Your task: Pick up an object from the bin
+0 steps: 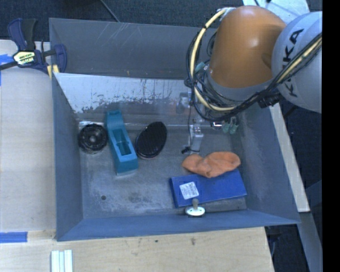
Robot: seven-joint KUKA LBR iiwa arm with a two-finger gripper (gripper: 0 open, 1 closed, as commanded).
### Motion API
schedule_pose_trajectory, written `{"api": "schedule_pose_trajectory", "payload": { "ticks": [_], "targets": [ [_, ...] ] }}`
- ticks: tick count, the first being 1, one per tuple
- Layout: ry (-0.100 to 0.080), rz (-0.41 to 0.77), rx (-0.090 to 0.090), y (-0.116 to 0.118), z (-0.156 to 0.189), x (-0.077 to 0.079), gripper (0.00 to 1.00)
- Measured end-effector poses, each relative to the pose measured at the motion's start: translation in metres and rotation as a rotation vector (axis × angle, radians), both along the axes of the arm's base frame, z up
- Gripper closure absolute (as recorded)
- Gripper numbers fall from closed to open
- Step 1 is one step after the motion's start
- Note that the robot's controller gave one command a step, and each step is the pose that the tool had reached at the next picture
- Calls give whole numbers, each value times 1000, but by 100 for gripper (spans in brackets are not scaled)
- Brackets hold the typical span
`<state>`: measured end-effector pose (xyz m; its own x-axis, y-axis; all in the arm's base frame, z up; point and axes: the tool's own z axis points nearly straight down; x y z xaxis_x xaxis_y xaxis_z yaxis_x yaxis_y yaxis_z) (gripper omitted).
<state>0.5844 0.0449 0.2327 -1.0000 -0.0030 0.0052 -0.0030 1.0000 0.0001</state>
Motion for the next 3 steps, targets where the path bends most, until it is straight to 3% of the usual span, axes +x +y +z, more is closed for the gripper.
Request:
{"api": "schedule_pose_trajectory", "payload": {
  "ticks": [1,2,3],
  "targets": [
    [-9,-1,1,0,5,1,0],
    [-13,33,0,54,-37,12,0],
    [-11,81,6,61,-94,-31,0]
  ]
}}
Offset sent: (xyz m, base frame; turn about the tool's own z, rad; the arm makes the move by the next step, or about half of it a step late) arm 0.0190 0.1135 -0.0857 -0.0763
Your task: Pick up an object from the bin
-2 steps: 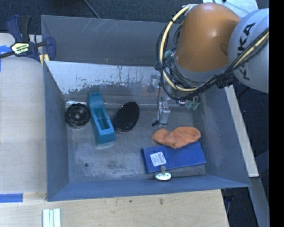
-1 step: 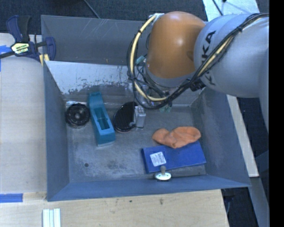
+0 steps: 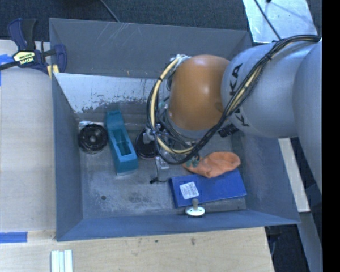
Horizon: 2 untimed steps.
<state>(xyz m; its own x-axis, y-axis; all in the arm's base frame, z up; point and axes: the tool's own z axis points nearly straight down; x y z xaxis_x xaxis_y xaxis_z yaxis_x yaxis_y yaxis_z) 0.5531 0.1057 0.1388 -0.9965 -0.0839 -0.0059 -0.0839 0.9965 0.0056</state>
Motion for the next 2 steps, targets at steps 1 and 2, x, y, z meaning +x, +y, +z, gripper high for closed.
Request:
{"api": "schedule_pose_trajectory", "payload": {
  "ticks": [1,2],
  "targets": [
    [9,-69,-6,-9,-20,4,0],
    [-13,-62,0,-9,-48,43,0]
  ]
}}
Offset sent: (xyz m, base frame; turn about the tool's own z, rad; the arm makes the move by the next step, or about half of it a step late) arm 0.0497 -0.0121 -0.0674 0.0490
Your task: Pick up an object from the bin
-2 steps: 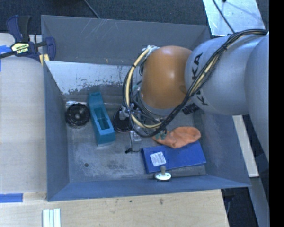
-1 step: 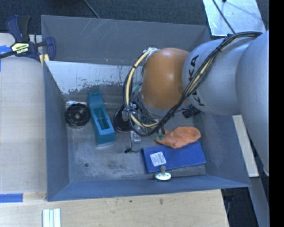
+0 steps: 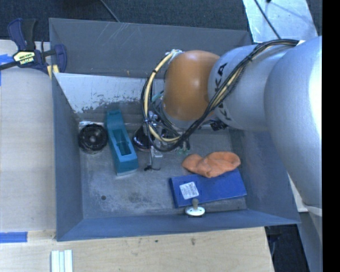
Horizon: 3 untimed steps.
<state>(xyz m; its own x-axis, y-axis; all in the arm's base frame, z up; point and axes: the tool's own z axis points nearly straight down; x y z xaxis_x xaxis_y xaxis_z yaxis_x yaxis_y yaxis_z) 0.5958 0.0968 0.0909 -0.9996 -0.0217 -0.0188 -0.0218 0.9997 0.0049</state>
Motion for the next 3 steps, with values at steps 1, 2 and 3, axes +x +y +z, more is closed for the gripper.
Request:
{"api": "schedule_pose_trajectory", "payload": {
  "ticks": [1,2,3],
  "targets": [
    [7,-75,2,-7,-9,20,100],
    [7,-76,2,-7,-9,20,100],
    [20,-69,-5,2,28,8,100]
  ]
}}
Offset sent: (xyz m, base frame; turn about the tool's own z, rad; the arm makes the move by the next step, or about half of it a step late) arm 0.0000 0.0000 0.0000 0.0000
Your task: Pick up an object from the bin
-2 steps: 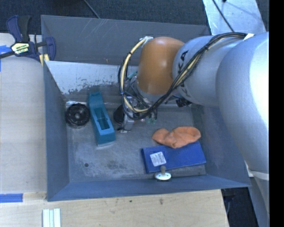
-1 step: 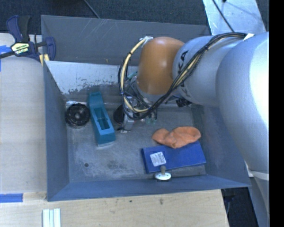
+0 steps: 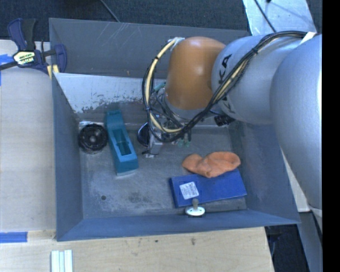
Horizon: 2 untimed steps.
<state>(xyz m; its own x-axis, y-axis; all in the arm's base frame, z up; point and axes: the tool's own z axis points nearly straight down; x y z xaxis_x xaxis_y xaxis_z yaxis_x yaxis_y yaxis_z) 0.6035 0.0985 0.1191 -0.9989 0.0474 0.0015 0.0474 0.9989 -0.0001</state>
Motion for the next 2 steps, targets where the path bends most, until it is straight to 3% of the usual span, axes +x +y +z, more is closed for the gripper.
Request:
{"api": "schedule_pose_trajectory", "payload": {
  "ticks": [1,2],
  "targets": [
    [-9,16,1,0,27,5,100],
    [-5,39,0,11,23,11,100]
  ]
}}
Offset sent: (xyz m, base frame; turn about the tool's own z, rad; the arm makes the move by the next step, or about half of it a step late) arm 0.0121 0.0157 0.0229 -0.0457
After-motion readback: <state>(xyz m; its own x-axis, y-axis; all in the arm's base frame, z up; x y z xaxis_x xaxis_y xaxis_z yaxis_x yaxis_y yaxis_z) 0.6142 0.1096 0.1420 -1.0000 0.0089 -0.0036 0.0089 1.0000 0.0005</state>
